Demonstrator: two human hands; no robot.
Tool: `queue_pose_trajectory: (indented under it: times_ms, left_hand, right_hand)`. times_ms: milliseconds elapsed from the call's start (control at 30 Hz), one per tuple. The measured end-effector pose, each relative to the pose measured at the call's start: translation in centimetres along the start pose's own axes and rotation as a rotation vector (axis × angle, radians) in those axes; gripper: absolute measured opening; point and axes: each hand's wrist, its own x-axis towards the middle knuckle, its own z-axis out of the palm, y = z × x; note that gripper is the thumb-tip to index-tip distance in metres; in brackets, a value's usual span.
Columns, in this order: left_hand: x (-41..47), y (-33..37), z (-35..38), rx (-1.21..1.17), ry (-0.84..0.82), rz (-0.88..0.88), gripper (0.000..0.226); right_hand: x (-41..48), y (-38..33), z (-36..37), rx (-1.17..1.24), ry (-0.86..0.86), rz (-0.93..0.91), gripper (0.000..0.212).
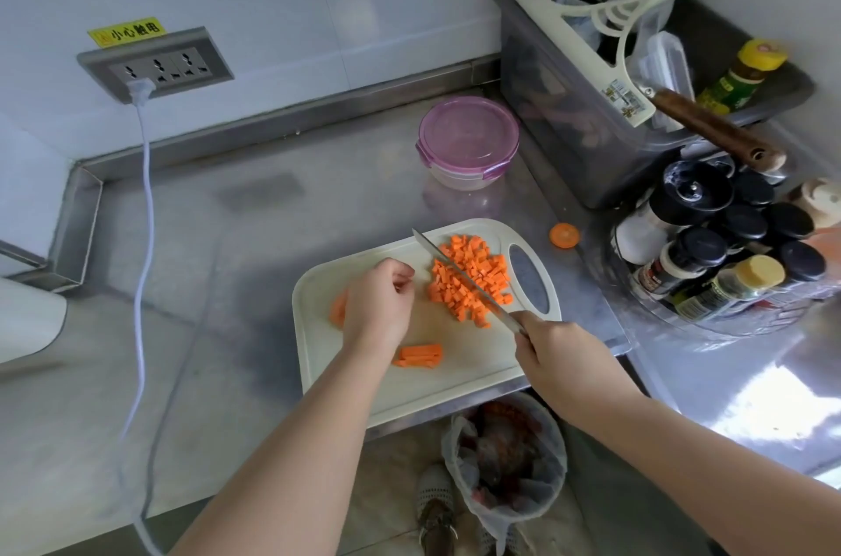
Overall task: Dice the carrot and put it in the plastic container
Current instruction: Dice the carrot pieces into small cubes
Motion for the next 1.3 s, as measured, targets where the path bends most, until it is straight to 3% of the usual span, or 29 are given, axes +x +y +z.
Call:
queue_pose_trajectory:
  times_ms: [100,167,267,333,500,800,967,1300]
  left_hand:
    - [-0.8,-0.6,-1.9,-0.135,0.069,0.039,0.014]
    - [-1.7,-1.0,-2.9,-0.104,0.019,0.106,0.015]
    - [-3.6,-1.8,-3.4,0.201,-0.322,0.248,0.035]
    - [-4.4,-2.4,-2.9,0.469,-0.44,0.345,0.05]
    - [-5.2,-2.6,-1.5,0.489,-0.369,0.383,0.033]
    - [-5.0,-1.3,-0.3,0.464,-0.15,0.21,0.027]
    - [-5.4,-1.8,-0.6,0.353,-0.183,0.113,0.047]
    - [-5.6,-1.6,-0.6,0.268,-0.174,0.069,0.039]
  right_hand:
    - [-0.6,0.4,0.1,0.033,-0.032,-0.025,0.03]
    - [-1.0,0.6,0.3,0.066,-0.067,-0.042,0.029]
    - [-1.5,0.5,0.5,0.062,-0.125,-0.049,0.024]
    - [-1.7,0.2,0.6,0.066,-0.144,-0.057,0.022]
    - [-1.7,-0.6,0.9,0.087,-0.16,-0.053,0.011]
    - [-0.9,-1.3,2.1,0.111,-0.182,0.01,0.026]
    - [-0.9,-1.6,2.6,0.093,-0.195,0.026,0.03]
    - [-1.3,-2.6,3.2,0.093,-0.191,0.056,0.029]
